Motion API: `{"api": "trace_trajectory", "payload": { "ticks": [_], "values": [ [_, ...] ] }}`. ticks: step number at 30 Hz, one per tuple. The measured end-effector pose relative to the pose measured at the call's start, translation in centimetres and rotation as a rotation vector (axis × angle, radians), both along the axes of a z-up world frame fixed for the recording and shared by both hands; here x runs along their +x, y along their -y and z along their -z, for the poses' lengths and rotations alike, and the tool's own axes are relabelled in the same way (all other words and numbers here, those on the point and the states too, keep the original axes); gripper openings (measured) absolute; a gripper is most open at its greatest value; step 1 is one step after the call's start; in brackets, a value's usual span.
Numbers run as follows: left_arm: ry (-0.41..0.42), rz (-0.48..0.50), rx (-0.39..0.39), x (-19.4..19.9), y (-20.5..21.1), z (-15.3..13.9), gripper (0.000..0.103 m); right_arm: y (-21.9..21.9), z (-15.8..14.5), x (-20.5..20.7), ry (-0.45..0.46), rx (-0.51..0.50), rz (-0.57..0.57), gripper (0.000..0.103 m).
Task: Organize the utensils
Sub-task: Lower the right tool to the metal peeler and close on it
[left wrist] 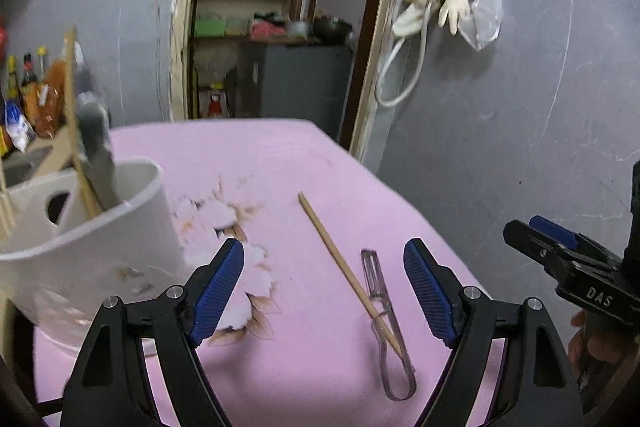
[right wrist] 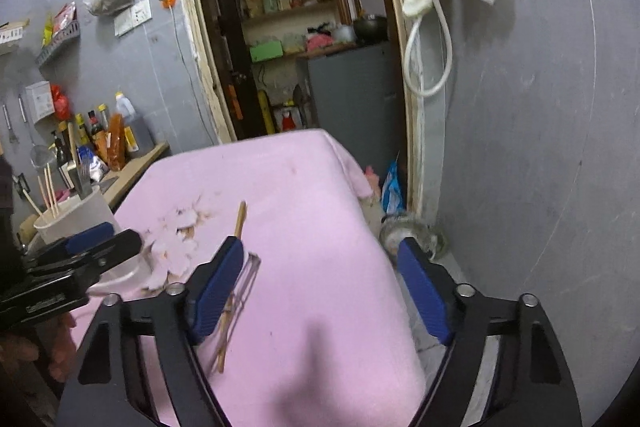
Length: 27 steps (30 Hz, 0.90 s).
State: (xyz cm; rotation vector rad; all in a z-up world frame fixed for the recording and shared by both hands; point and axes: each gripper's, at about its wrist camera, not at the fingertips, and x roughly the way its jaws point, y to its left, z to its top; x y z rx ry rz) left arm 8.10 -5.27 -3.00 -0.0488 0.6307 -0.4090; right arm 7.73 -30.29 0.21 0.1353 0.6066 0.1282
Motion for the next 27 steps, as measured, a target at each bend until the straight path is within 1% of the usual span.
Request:
{"api": "trace_trajectory", "payload": {
  "ticks": [2, 4, 6, 7, 10, 12, 19, 24, 27],
  "values": [
    [-0.035, 0.003, 0.002, 0.9, 0.3, 0.7, 0.076, -0.1, 0.9, 0.0, -0.027, 0.015, -0.013, 0.068],
    [-0.076, 0.011, 0.006, 1.9, 0.5, 1.4, 0.073, -0.5, 1.7, 0.0, -0.052, 0.025, -0.034, 0.058],
    [-0.123, 0.017, 0.01, 3.0, 0.6, 2.1, 0.065, -1.0, 2.2, 0.1, -0.074, 0.03, -0.056, 0.052],
    [-0.153, 0.02, 0.008, 3.6, 0.6, 2.5, 0.063, -1.2, 2.6, 0.1, -0.091, 0.034, -0.071, 0.048],
    [-0.23, 0.029, -0.009, 5.3, 0.6, 3.7, 0.057, -2.1, 3.6, 0.3, -0.141, 0.044, -0.108, 0.04],
    [-0.257, 0.03, -0.021, 5.9, 0.5, 4.4, 0.053, -2.7, 4.1, 0.5, -0.163, 0.053, -0.126, 0.037],
    [-0.278, 0.001, -0.014, 6.6, -0.4, 5.2, 0.052, -4.8, 5.2, 1.8, -0.223, 0.06, -0.178, 0.029],
    [-0.299, -0.013, -0.013, 7.2, -0.4, 5.7, 0.043, -5.6, 6.1, 2.7, -0.267, 0.073, -0.196, 0.025],
    [-0.308, -0.017, -0.017, 7.3, -0.5, 5.9, 0.042, -5.7, 6.3, 3.0, -0.282, 0.087, -0.2, 0.024]
  ]
}}
